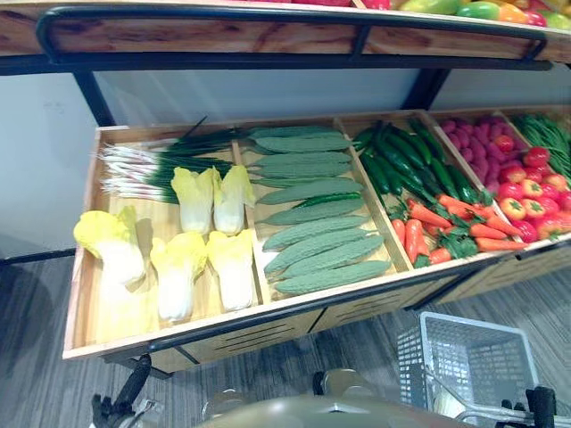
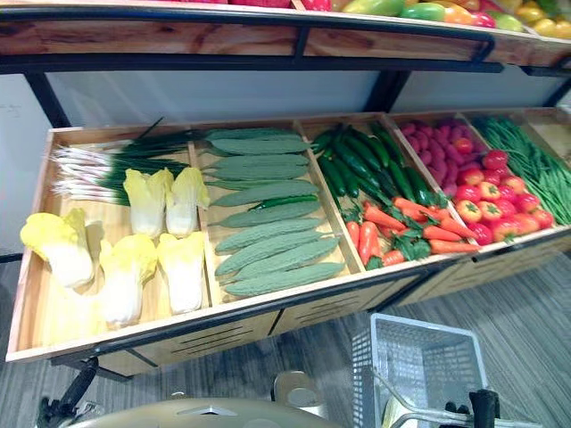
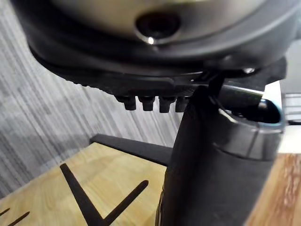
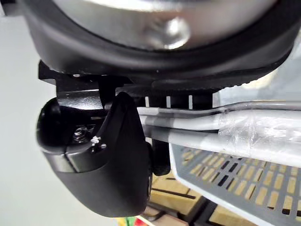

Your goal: Pick vegetable in the basket

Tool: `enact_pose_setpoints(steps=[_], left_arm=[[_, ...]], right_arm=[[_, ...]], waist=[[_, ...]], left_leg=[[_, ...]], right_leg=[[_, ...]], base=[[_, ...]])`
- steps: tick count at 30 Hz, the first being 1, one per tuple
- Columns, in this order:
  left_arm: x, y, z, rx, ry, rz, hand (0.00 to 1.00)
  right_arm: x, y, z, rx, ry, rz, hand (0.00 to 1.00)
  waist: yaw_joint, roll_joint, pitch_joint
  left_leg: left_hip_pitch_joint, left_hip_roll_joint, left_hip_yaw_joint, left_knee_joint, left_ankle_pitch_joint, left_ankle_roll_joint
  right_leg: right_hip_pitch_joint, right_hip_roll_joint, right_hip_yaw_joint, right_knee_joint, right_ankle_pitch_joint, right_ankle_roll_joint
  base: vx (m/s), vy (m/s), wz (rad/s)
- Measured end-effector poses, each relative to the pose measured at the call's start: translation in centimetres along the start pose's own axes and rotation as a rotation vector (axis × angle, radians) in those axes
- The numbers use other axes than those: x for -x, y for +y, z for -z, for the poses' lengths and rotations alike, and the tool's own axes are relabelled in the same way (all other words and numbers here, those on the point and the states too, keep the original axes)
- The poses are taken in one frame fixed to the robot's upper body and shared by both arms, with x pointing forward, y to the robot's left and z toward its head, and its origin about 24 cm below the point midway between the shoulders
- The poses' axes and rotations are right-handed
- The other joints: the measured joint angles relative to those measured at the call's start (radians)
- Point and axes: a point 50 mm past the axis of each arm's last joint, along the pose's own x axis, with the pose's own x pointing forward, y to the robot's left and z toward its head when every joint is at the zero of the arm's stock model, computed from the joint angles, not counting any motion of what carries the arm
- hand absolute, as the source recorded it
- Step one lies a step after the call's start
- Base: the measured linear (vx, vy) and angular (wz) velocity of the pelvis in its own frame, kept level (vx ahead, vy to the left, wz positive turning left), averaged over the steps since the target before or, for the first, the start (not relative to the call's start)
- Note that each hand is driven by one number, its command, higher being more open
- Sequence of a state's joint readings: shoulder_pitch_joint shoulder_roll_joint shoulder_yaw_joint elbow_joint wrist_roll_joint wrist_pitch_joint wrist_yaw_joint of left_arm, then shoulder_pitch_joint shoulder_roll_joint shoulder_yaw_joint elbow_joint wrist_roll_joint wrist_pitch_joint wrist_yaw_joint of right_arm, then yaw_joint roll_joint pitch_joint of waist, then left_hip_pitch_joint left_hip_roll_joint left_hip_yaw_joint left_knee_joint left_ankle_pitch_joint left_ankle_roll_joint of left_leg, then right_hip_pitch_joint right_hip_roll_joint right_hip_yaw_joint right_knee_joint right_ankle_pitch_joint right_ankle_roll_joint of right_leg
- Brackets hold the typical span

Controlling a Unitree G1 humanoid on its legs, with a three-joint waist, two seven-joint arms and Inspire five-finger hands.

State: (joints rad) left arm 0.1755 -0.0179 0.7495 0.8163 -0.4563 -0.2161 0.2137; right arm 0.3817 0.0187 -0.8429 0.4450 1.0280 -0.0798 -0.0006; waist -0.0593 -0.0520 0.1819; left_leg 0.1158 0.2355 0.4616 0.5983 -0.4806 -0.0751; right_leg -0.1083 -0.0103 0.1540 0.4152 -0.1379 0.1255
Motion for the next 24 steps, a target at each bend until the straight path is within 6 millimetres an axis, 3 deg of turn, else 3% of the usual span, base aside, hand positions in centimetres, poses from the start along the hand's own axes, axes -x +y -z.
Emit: enact_pose_setpoints(steps=[4, 6, 7, 8, 9, 11, 12, 14, 15, 16, 17, 18, 20, 22, 24], left_arm=[[0.1, -1.3, 0.2, -0.039, 0.003, 0.047, 1.0], [0.4, -2.3, 0.6, -0.067, 0.015, 0.089, 1.0], [0.7, -2.9, 1.1, -0.08, 0.025, 0.11, 1.0], [0.9, -3.2, 1.5, -0.092, 0.036, 0.129, 1.0], [1.0, -3.4, 1.6, -0.098, 0.04, 0.137, 1.0], [1.3, -2.9, 2.2, -0.115, 0.06, 0.136, 1.0], [1.3, -2.5, 2.4, -0.132, 0.065, 0.135, 1.0], [1.3, -1.2, 2.7, -0.18, 0.078, 0.143, 1.0], [1.3, -0.9, 2.9, -0.176, 0.094, 0.135, 1.0], [1.2, -0.3, 3.5, -0.159, 0.131, 0.099, 1.0], [1.1, 0.1, 3.5, -0.134, 0.141, 0.075, 1.0], [1.1, 0.4, 3.5, -0.111, 0.148, 0.057, 1.0], [1.0, 1.5, 3.5, -0.084, 0.156, 0.016, 1.0], [0.8, 1.8, 3.2, -0.069, 0.15, 0.0, 1.0], [0.7, 2.2, 3.0, -0.054, 0.147, -0.021, 1.0]], right_arm=[[0.6, 0.5, 0.0, 0.01, -0.007, -0.035, 0.0], [0.8, 0.4, 0.2, 0.012, -0.004, -0.029, 0.0], [0.9, 0.5, 0.4, 0.012, -0.001, -0.027, 0.0], [0.9, 0.9, 0.5, 0.016, 0.004, -0.039, 0.0], [0.9, 1.0, 0.5, 0.018, 0.005, -0.048, 0.0], [0.6, 2.1, 0.8, 0.014, 0.007, -0.073, 0.0], [0.4, 2.6, 1.0, 0.016, 0.008, -0.083, 0.0], [-0.6, 4.8, 2.1, 0.011, 0.025, -0.125, 0.0], [-1.6, 6.7, 2.8, 0.029, 0.049, -0.165, 0.0], [-2.3, 8.6, 3.6, 0.064, 0.086, -0.193, 0.0], [-2.4, 9.4, 4.2, 0.072, 0.104, -0.211, 0.0], [-2.3, 10.4, 4.7, 0.092, 0.117, -0.25, 0.0], [-2.3, 11.9, 5.2, 0.136, 0.134, -0.308, 0.0], [-2.3, 12.2, 4.9, 0.157, 0.127, -0.34, 0.0], [-2.4, 12.2, 4.8, 0.175, 0.128, -0.362, 0.0]], waist=[[-0.004, -0.004, 0.043], [-0.008, 0.002, 0.057], [-0.013, 0.007, 0.055], [-0.018, 0.008, 0.054], [-0.024, 0.009, 0.054], [-0.026, 0.014, 0.041], [-0.024, 0.012, 0.032], [-0.018, -0.006, 0.015], [-0.021, 0.011, 0.015], [-0.021, 0.038, 0.014], [-0.017, 0.028, 0.019], [-0.013, 0.017, 0.017], [0.001, 0.004, 0.01], [-0.015, 0.002, 0.007], [-0.025, 0.003, 0.006]], left_leg=[[0.007, 0.055, 0.079, 0.093, -0.037, -0.002], [0.001, 0.075, 0.112, 0.112, -0.047, -0.004], [-0.001, 0.085, 0.138, 0.112, -0.045, 0.001], [-0.001, 0.094, 0.17, 0.112, -0.041, 0.013], [-0.001, 0.102, 0.188, 0.112, -0.038, 0.018], [0.0, 0.12, 0.277, 0.09, -0.015, 0.014], [-0.002, 0.12, 0.306, 0.081, -0.008, 0.006], [0.0, 0.133, 0.408, 0.076, 0.007, 0.002], [-0.007, 0.165, 0.46, 0.105, 0.013, -0.003], [-0.006, 0.208, 0.484, 0.126, 0.04, 0.044], [-0.016, 0.226, 0.492, 0.146, 0.046, 0.058], [-0.042, 0.191, 0.496, 0.061, 0.033, 0.028], [-0.021, 0.156, 0.506, -0.02, 0.127, 0.005], [-0.028, 0.165, 0.511, -0.035, 0.139, -0.001], [-0.027, 0.188, 0.52, -0.045, 0.163, -0.01]], right_leg=[[-0.037, 0.039, 0.044, 0.058, 0.008, 0.009], [-0.067, -0.017, -0.072, 0.052, 0.013, -0.002], [-0.077, -0.086, -0.198, 0.063, 0.013, -0.009], [-0.099, -0.154, -0.314, 0.109, -0.006, -0.039], [-0.106, -0.187, -0.365, 0.151, -0.018, -0.057], [-0.103, -0.28, -0.499, 0.336, -0.078, -0.143], [-0.095, -0.303, -0.531, 0.365, -0.088, -0.158], [-0.066, -0.364, -0.656, 0.364, -0.149, -0.154], [-0.08, -0.332, -0.752, 0.312, -0.15, -0.162], [-0.073, -0.264, -0.759, 0.232, -0.129, -0.187], [-0.064, -0.245, -0.753, 0.2, -0.118, -0.183], [-0.067, -0.221, -0.715, 0.148, -0.107, -0.165], [-0.082, -0.209, -0.709, 0.117, -0.103, -0.154], [-0.077, -0.186, -0.72, 0.077, -0.092, -0.147], [-0.057, -0.135, -0.723, 0.0, -0.059, -0.163]], base=[[-0.19, 0.015, -0.64], [-0.23, 0.043, -0.62], [-0.15, 0.071, -0.67], [-0.11, 0.045, -0.69], [-0.03, -0.053, -0.81], [0.03, -0.092, -1.08], [0.04, -0.084, -1.49], [0.07, -0.158, -1.61], [0.12, -0.249, -1.74], [0.11, -0.217, -1.59], [0.09, -0.205, -1.33], [0.03, -0.112, -0.88], [0.05, -0.136, -0.97], [0.08, -0.125, -0.3], [0.06, -0.093, -0.17]])
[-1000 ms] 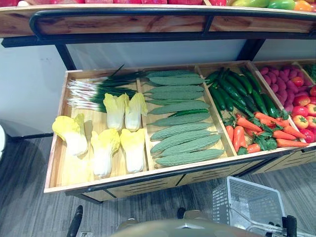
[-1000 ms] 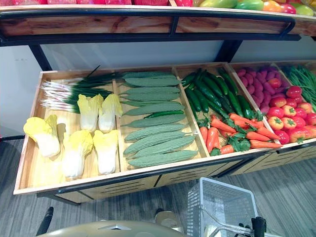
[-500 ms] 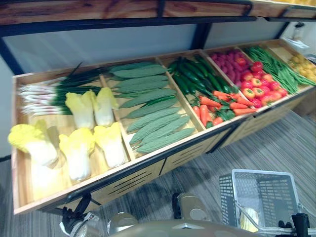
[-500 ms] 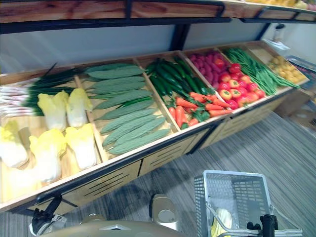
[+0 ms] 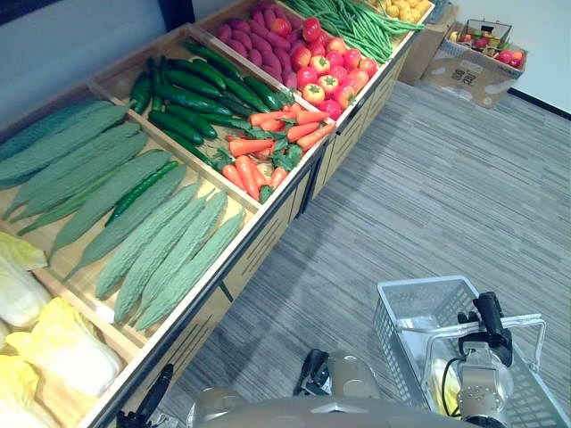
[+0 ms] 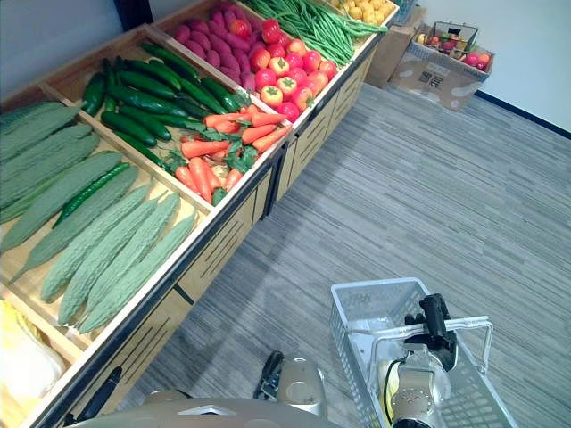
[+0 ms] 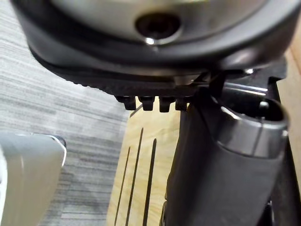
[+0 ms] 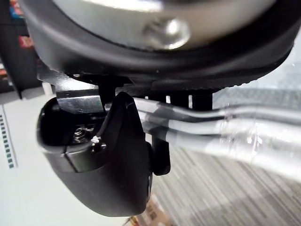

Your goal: Pick vegetable in the basket

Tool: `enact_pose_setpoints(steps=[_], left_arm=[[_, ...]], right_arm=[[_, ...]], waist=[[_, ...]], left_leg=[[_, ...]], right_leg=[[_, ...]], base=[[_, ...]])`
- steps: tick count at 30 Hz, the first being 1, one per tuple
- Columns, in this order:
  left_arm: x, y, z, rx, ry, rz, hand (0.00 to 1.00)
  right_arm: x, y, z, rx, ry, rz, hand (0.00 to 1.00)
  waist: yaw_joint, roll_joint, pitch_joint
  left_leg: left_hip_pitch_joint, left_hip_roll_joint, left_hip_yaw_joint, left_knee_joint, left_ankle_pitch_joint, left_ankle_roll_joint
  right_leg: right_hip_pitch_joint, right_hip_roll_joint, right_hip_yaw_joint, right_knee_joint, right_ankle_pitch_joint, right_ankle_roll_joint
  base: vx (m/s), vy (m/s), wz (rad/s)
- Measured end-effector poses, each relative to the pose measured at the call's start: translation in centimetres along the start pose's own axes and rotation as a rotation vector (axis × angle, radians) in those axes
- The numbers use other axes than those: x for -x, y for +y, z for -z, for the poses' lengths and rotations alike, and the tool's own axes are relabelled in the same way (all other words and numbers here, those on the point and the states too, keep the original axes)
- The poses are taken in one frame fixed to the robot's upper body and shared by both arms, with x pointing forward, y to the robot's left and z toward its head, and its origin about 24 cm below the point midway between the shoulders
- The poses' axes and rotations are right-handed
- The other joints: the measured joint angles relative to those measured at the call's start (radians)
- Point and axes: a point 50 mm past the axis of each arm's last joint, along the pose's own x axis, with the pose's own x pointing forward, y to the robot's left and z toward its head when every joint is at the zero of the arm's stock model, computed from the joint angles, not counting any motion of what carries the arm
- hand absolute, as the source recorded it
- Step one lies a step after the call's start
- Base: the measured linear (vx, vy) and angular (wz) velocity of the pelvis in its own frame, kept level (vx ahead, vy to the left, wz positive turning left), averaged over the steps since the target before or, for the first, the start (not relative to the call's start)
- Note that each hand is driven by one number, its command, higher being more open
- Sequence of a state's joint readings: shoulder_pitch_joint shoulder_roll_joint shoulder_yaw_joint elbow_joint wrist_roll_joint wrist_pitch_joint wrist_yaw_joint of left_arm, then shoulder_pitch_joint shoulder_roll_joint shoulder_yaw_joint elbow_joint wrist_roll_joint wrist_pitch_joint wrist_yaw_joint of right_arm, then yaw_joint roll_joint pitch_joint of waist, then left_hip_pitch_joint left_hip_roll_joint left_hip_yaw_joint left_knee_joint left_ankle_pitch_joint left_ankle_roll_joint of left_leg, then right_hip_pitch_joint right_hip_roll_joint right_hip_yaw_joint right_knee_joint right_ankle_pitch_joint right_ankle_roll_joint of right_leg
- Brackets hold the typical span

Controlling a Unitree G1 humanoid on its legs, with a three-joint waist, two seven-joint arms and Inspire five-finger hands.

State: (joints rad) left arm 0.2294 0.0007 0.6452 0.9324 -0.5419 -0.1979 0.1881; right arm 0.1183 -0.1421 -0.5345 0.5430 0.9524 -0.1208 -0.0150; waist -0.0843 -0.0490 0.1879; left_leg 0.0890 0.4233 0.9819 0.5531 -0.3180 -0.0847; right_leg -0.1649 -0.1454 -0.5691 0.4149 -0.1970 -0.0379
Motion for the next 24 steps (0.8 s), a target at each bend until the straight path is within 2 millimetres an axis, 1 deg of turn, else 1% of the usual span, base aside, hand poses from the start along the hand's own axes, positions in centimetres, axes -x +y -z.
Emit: enact_pose_setpoints(steps=[2, 3, 4, 5, 6, 7, 8, 9, 10, 11, 12, 13, 14, 15, 16, 17, 18, 19, 20, 21, 22, 23, 24], left_arm=[[0.0, -0.3, 0.1, -0.009, 0.002, 0.017, 1.0], [0.1, -0.3, 0.2, -0.01, 0.005, 0.023, 1.0], [0.2, -0.6, 0.5, -0.022, 0.011, 0.036, 1.0], [0.3, -0.7, 0.8, -0.041, 0.02, 0.04, 1.0], [0.4, -0.8, 1.0, -0.06, 0.025, 0.047, 1.0], [0.6, -1.0, 1.5, -0.077, 0.037, 0.065, 1.0], [0.7, -1.3, 1.8, -0.092, 0.045, 0.084, 1.0], [0.8, -1.3, 1.9, -0.098, 0.05, 0.083, 1.0], [0.8, -1.2, 2.0, -0.105, 0.054, 0.079, 1.0], [0.8, -1.2, 2.1, -0.109, 0.055, 0.082, 1.0], [0.9, -1.2, 2.3, -0.118, 0.063, 0.084, 1.0], [1.0, -1.2, 2.6, -0.134, 0.071, 0.093, 1.0], [1.0, -0.9, 2.8, -0.125, 0.086, 0.076, 1.0], [1.3, 0.0, 3.5, -0.15, 0.11, 0.061, 1.0], [1.4, 0.2, 3.8, -0.163, 0.117, 0.067, 1.0], [1.6, 0.3, 4.2, -0.176, 0.135, 0.073, 1.0], [1.7, 0.6, 4.5, -0.17, 0.158, 0.068, 1.0], [1.8, 0.9, 4.9, -0.131, 0.2, 0.068, 1.0], [2.0, 0.8, 5.2, -0.114, 0.222, 0.079, 1.0], [2.0, 0.8, 5.5, -0.104, 0.239, 0.085, 1.0], [1.9, 0.9, 5.2, -0.074, 0.249, 0.101, 1.0], [1.8, 1.2, 5.1, -0.066, 0.259, 0.115, 1.0], [1.8, 1.3, 5.1, -0.058, 0.26, 0.116, 1.0]], right_arm=[[0.4, -0.1, -0.7, 0.01, -0.024, -0.027, 0.0], [0.6, -0.3, -0.9, 0.016, -0.029, -0.028, 0.0], [0.8, -0.3, -1.4, 0.024, -0.044, -0.044, 0.0], [1.0, -0.2, -1.8, 0.03, -0.058, -0.064, 0.0], [1.1, -0.1, -2.0, 0.029, -0.068, -0.073, 0.0], [1.2, -0.1, -2.3, 0.031, -0.082, -0.081, 0.0], [1.2, 0.1, -2.4, 0.033, -0.084, -0.087, 0.0], [1.2, 0.2, -2.2, 0.032, -0.081, -0.092, 0.0], [1.3, 0.4, -1.7, 0.037, -0.064, -0.105, 0.0], [1.3, 0.5, -1.6, 0.041, -0.059, -0.115, 0.0], [1.4, 0.8, -1.5, 0.054, -0.055, -0.128, 0.0], [1.5, 1.1, -1.3, 0.076, -0.048, -0.146, 0.0], [1.7, 1.7, -0.9, 0.099, -0.038, -0.177, 0.0], [1.9, 2.3, -0.3, 0.122, -0.018, -0.215, 0.0], [1.9, 2.6, 0.0, 0.124, -0.008, -0.225, 0.0], [2.0, 2.7, 0.3, 0.13, 0.007, -0.232, 0.0], [2.0, 2.6, 0.4, 0.133, 0.012, -0.229, 0.0], [2.1, 2.1, 0.5, 0.138, 0.018, -0.212, 0.0], [2.1, 2.0, 0.5, 0.14, 0.017, -0.204, 0.0], [2.1, 2.0, 0.6, 0.144, 0.022, -0.205, 0.0], [2.4, 1.9, 1.3, 0.179, 0.049, -0.205, 0.0], [2.6, 1.5, 1.4, 0.194, 0.057, -0.197, 0.0], [2.6, 1.4, 1.3, 0.197, 0.057, -0.19, 0.0]], waist=[[-0.004, -0.002, -0.001], [-0.005, -0.003, -0.001], [-0.006, -0.004, -0.002], [-0.004, -0.019, 0.004], [-0.003, -0.019, 0.004], [-0.006, -0.018, 0.004], [-0.005, -0.012, 0.004], [0.001, -0.008, 0.0], [0.0, -0.017, -0.002], [0.001, -0.021, -0.001], [0.002, -0.026, 0.001], [0.006, -0.027, 0.0], [0.019, -0.029, 0.001], [0.047, -0.038, 0.001], [0.056, -0.032, -0.001], [0.067, -0.031, 0.001], [0.069, -0.021, -0.003], [0.078, -0.022, 0.002], [0.087, 0.001, -0.006], [0.094, 0.007, -0.007], [0.099, -0.008, -0.011], [0.099, -0.015, -0.023], [0.098, -0.018, -0.028]], left_leg=[[0.014, 0.009, 0.005, -0.003, 0.055, 0.022], [0.022, 0.01, 0.007, 0.0, 0.071, 0.027], [0.027, 0.026, 0.008, 0.028, 0.103, 0.035], [0.02, 0.044, 0.01, 0.07, 0.096, 0.024], [0.021, 0.041, 0.01, 0.052, 0.078, -0.001], [0.02, 0.031, 0.013, 0.001, 0.069, -0.008], [0.021, 0.022, 0.01, -0.05, 0.11, 0.032], [0.034, 0.025, 0.01, -0.046, 0.114, 0.038], [0.042, 0.033, -0.034, -0.013, 0.12, 0.035], [0.038, 0.041, -0.065, 0.014, 0.123, 0.04], [0.016, 0.04, -0.179, 0.067, 0.14, 0.067], [-0.009, 0.032, -0.289, 0.115, 0.165, 0.105], [-0.054, 0.01, -0.42, 0.173, 0.187, 0.137], [-0.098, -0.114, -0.662, 0.141, 0.075, 0.071], [-0.112, -0.167, -0.756, 0.115, 0.031, 0.052], [-0.141, -0.249, -0.887, 0.055, -0.021, 0.022], [-0.151, -0.276, -0.931, 0.012, -0.03, 0.017], [-0.16, -0.313, -0.992, -0.087, -0.031, 0.013], [-0.169, -0.318, -1.025, -0.163, -0.018, 0.003], [-0.167, -0.314, -1.035, -0.194, 0.056, -0.012], [-0.146, -0.313, -0.996, -0.219, 0.062, -0.012], [-0.135, -0.314, -0.968, -0.245, 0.07, -0.002], [-0.128, -0.315, -0.957, -0.259, 0.076, -0.001]], right_leg=[[0.052, 0.048, 0.006, -0.108, 0.041, -0.009], [0.066, 0.055, 0.014, -0.129, 0.05, -0.01], [0.094, 0.071, 0.029, -0.173, 0.069, -0.015], [0.118, 0.079, 0.052, -0.207, 0.08, -0.019], [0.122, 0.08, 0.063, -0.212, 0.082, -0.018], [0.129, 0.083, 0.08, -0.218, 0.084, -0.018], [0.132, 0.098, 0.11, -0.21, 0.082, -0.015], [0.131, 0.104, 0.125, -0.201, 0.074, -0.012], [0.119, 0.11, 0.162, -0.187, 0.068, -0.01], [0.119, 0.113, 0.177, -0.184, 0.066, -0.011], [0.117, 0.119, 0.217, -0.176, 0.064, -0.013], [0.118, 0.134, 0.258, -0.178, 0.065, -0.013], [0.123, 0.136, 0.312, -0.183, 0.066, -0.018], [0.102, 0.143, 0.408, -0.184, 0.073, -0.03], [0.091, 0.146, 0.449, -0.183, 0.078, -0.037], [0.08, 0.152, 0.501, -0.185, 0.082, -0.041], [0.077, 0.152, 0.517, -0.184, 0.086, -0.035], [0.066, 0.155, 0.553, -0.167, 0.085, -0.027], [0.052, 0.169, 0.575, -0.154, 0.081, -0.016], [0.04, 0.185, 0.597, -0.137, 0.075, -0.005], [0.036, 0.187, 0.625, -0.136, 0.073, 0.01], [0.034, 0.187, 0.64, -0.147, 0.082, 0.024], [0.033, 0.188, 0.647, -0.152, 0.085, 0.025]], base=[[0.04, -0.088, -0.2], [0.04, -0.079, -0.28], [0.04, -0.084, -0.34], [0.04, -0.056, -0.37], [0.02, -0.02, -0.4], [-0.01, 0.05, -0.5], [-0.01, 0.038, -0.62], [0.0, 0.052, -0.78], [-0.05, 0.017, -0.71], [-0.05, 0.016, -0.89], [-0.06, -0.011, -0.92], [0.01, -0.01, -1.23], [0.04, 0.037, -1.75], [0.06, 0.073, -1.79], [0.05, 0.116, -1.91], [0.03, 0.089, -1.2], [0.04, 0.123, -1.16], [0.03, 0.165, -0.82], [0.0, 0.238, -0.89], [0.01, 0.217, -0.89], [0.06, 0.173, -0.79], [0.14, 0.109, -0.59], [0.18, 0.086, -0.38]])
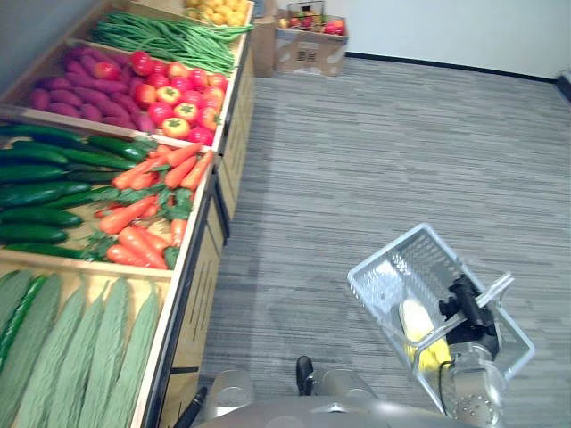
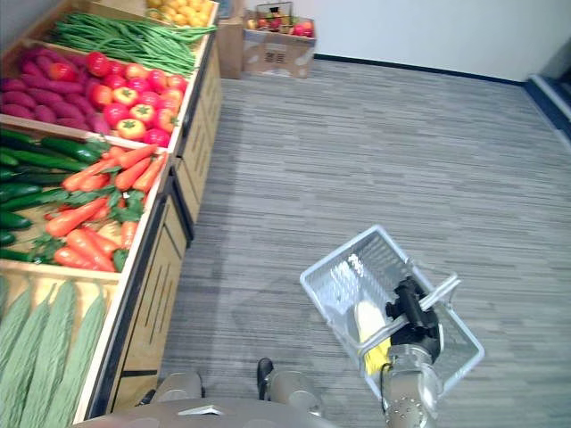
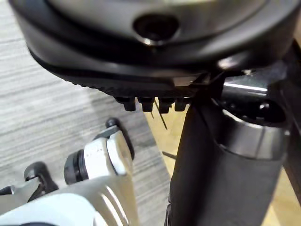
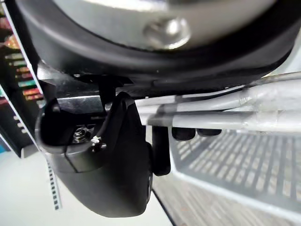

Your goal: Pick vegetable in the basket

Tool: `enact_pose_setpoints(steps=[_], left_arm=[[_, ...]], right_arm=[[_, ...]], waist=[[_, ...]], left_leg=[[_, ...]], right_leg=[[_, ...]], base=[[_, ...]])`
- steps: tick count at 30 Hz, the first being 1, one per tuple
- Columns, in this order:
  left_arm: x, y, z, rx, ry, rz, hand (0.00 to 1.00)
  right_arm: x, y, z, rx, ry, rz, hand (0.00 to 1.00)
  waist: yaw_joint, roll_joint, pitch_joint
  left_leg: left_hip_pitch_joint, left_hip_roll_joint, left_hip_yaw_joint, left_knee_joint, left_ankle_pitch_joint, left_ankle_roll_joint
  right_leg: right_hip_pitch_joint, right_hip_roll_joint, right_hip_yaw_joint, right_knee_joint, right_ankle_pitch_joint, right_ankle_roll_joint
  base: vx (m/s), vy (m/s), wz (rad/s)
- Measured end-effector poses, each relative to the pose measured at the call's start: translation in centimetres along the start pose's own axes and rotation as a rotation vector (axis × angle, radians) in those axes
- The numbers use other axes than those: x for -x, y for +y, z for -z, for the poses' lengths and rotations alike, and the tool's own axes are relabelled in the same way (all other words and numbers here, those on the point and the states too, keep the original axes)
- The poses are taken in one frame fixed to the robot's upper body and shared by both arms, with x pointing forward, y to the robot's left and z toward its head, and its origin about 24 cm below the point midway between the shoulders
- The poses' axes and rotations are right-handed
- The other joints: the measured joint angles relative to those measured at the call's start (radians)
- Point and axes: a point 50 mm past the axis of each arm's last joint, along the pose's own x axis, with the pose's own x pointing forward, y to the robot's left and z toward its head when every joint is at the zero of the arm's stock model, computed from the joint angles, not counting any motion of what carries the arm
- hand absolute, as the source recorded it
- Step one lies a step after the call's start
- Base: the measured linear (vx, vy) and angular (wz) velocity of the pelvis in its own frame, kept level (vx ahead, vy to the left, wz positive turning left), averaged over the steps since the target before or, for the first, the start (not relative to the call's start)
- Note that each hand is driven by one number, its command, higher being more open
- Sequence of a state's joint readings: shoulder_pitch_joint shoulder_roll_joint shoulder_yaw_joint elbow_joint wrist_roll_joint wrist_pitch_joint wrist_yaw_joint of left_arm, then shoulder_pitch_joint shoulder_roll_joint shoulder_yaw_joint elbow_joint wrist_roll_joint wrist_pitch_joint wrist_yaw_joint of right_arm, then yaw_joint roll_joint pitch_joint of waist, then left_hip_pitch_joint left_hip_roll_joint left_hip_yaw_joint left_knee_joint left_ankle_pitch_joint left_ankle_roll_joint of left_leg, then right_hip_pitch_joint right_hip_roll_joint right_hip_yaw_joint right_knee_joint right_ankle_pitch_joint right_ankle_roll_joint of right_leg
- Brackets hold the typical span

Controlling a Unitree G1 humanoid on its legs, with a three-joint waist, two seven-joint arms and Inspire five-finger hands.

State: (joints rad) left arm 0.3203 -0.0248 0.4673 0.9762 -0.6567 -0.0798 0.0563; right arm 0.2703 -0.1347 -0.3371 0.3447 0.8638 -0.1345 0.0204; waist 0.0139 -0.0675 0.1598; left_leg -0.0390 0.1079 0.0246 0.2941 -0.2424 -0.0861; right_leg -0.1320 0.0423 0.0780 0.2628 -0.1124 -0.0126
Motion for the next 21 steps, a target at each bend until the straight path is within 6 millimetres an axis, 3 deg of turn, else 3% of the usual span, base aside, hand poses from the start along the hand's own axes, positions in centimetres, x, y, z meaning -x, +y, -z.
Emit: enact_pose_setpoints(steps=[3, 8, 15, 16, 17, 21], left_arm=[[0.0, -0.3, 0.0, -0.029, 0.008, 0.017, 1.0], [0.0, -1.6, 0.6, -0.119, 0.023, 0.073, 1.0], [0.0, -2.8, 0.5, -0.35, 0.0, 0.18, 1.0], [0.0, -2.9, 0.5, -0.363, 0.002, 0.195, 1.0], [0.0, -2.5, -0.4, -0.415, -0.031, 0.221, 1.0], [0.0, -2.5, -0.4, -0.416, -0.033, 0.223, 1.0]], right_arm=[[0.0, -0.6, -0.8, 0.051, -0.016, 0.012, 0.0], [-0.4, -1.1, -2.0, 0.09, -0.038, 0.017, 0.0], [-0.4, -1.9, -1.2, 0.128, -0.002, 0.057, 0.0], [-0.4, -2.1, -1.0, 0.13, 0.011, 0.075, 0.0], [-0.5, -2.2, -1.0, 0.192, 0.016, 0.11, 0.0], [-0.5, -2.2, -1.0, 0.192, 0.016, 0.11, 0.0]], waist=[[-0.013, 0.005, -0.033], [-0.015, 0.065, -0.05], [-0.021, 0.109, -0.085], [-0.021, 0.112, -0.087], [-0.041, 0.07, -0.118], [-0.041, 0.07, -0.118]], left_leg=[[0.03, 0.001, 0.013, -0.093, 0.044, -0.002], [0.069, 0.011, 0.038, -0.143, 0.075, 0.001], [0.085, 0.013, 0.03, -0.147, 0.081, 0.008], [0.088, 0.013, 0.026, -0.161, 0.08, 0.007], [0.131, 0.007, -0.029, -0.229, 0.089, 0.0], [0.119, 0.008, -0.029, -0.229, 0.089, 0.0]], right_leg=[[-0.004, 0.007, 0.012, -0.039, 0.017, 0.012], [0.01, 0.027, 0.05, -0.056, 0.026, 0.013], [0.034, 0.042, 0.108, -0.13, 0.084, 0.015], [0.037, 0.041, 0.11, -0.15, 0.091, 0.018], [0.077, 0.014, 0.035, -0.212, 0.114, 0.03], [0.065, 0.014, 0.034, -0.209, 0.115, 0.03]], base=[[0.18, 0.001, -0.14], [0.12, -0.04, -0.24], [-0.02, -0.003, -0.3], [-0.08, 0.044, -0.12], [-0.04, 0.025, -0.05], [0.0, 0.0, 0.0]])
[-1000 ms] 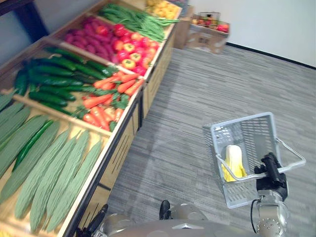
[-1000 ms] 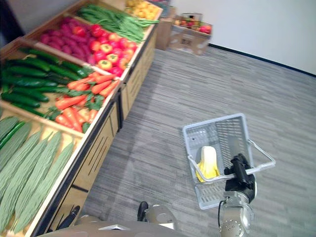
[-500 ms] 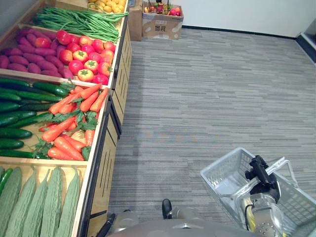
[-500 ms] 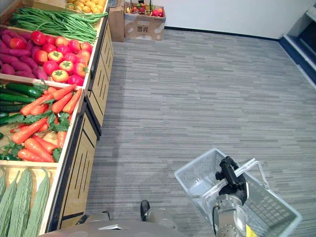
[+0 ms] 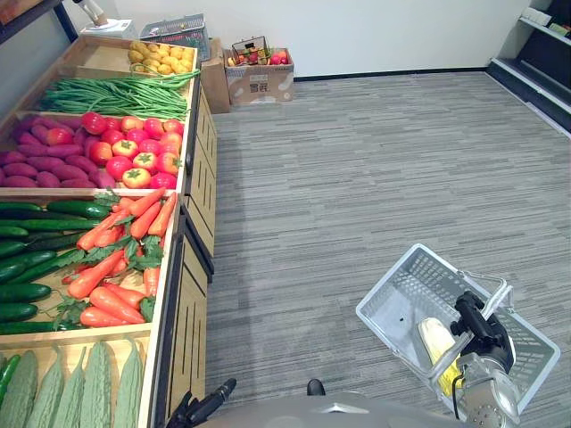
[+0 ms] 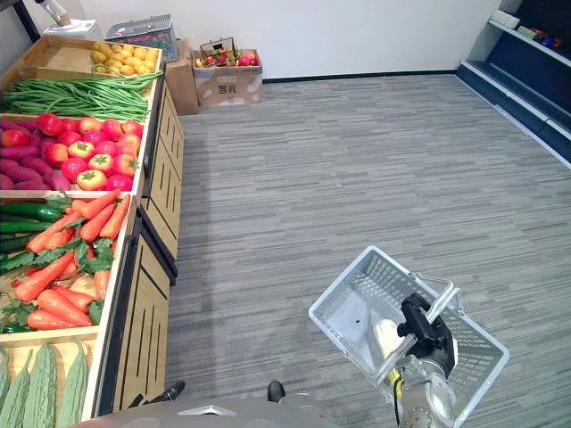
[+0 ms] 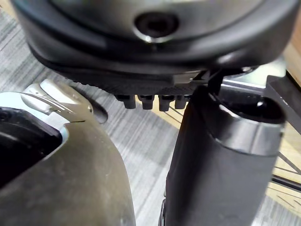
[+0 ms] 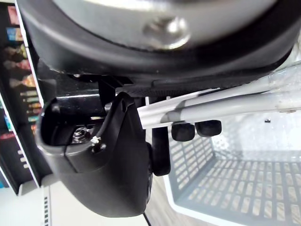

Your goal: Pick vegetable in the basket

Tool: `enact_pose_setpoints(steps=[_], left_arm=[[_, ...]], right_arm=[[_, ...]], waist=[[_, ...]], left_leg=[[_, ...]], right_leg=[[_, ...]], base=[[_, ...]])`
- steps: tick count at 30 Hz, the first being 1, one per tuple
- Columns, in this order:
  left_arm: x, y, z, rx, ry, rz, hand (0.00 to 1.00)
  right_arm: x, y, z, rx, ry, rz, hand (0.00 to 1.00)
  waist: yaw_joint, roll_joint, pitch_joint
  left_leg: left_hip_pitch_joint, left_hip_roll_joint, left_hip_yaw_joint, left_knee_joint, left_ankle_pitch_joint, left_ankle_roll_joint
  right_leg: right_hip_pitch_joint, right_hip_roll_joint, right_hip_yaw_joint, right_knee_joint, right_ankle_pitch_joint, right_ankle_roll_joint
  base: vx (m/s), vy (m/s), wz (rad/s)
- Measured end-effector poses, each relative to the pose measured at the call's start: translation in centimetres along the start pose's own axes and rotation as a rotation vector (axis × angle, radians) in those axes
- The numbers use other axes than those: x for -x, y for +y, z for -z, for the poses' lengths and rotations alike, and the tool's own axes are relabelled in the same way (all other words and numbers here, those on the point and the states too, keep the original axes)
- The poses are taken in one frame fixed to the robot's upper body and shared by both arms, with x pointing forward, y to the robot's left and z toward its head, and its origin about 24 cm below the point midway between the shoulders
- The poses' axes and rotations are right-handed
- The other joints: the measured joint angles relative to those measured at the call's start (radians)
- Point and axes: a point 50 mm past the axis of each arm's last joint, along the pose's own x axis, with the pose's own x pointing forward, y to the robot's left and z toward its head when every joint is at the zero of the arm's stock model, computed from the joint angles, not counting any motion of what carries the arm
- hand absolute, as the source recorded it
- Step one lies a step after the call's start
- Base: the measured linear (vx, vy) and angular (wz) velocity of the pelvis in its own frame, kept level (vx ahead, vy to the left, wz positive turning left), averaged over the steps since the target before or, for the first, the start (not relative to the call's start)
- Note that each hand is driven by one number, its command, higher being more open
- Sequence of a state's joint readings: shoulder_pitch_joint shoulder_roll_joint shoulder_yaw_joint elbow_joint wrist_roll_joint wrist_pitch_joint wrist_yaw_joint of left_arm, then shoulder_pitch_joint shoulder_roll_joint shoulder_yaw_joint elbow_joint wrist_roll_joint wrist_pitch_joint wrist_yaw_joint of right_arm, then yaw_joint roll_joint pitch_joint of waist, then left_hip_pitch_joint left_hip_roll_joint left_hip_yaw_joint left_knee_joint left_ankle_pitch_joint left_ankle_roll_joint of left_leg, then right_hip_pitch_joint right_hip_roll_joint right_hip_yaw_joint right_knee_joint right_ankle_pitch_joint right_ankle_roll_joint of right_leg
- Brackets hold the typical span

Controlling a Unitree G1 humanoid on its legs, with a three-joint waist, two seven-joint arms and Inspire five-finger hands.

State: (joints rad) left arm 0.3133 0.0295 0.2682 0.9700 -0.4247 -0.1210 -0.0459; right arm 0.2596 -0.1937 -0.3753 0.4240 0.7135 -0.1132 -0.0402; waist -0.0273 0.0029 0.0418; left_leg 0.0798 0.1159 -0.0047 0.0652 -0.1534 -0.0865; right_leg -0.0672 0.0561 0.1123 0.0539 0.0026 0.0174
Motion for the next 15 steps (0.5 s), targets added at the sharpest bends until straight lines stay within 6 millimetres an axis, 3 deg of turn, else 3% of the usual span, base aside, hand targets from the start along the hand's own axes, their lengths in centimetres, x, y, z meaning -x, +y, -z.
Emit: enact_pose_setpoints(steps=[7, 9, 10, 15], left_arm=[[-0.1, -0.2, -0.2, -0.007, -0.005, 0.004, 1.0], [-0.1, -0.3, -0.3, -0.016, -0.008, 0.005, 1.0], [-0.2, -0.3, -0.5, -0.036, -0.015, -0.004, 1.0], [-0.3, -0.7, -1.0, -0.062, -0.037, -0.019, 1.0]], right_arm=[[-0.1, 0.1, -0.1, -0.001, -0.003, 0.019, 0.0], [-0.1, 0.1, -0.1, -0.002, -0.004, 0.027, 0.0], [-0.2, 0.3, 0.0, -0.009, -0.003, 0.027, 0.0], [-0.5, 1.6, 0.2, 0.024, -0.013, 0.011, 0.0]], waist=[[0.018, 0.0, 0.0], [0.026, -0.001, 0.001], [0.031, -0.001, 0.001], [0.04, 0.001, 0.015]], left_leg=[[-0.001, 0.013, 0.015, -0.002, 0.0, -0.001], [-0.001, 0.017, 0.017, -0.002, 0.001, -0.001], [-0.001, 0.02, 0.025, 0.002, 0.001, -0.002], [0.0, 0.032, 0.075, 0.022, -0.003, -0.008]], right_leg=[[-0.01, -0.001, -0.015, -0.009, -0.004, -0.004], [-0.01, -0.02, -0.079, -0.011, -0.025, -0.022], [-0.007, -0.045, -0.174, -0.005, -0.03, -0.018], [0.002, -0.052, -0.223, 0.0, -0.047, -0.016]], base=[[0.0, 0.0, 0.0], [-0.02, 0.016, 0.07], [0.01, 0.029, 0.12], [0.04, 0.008, 0.04]])
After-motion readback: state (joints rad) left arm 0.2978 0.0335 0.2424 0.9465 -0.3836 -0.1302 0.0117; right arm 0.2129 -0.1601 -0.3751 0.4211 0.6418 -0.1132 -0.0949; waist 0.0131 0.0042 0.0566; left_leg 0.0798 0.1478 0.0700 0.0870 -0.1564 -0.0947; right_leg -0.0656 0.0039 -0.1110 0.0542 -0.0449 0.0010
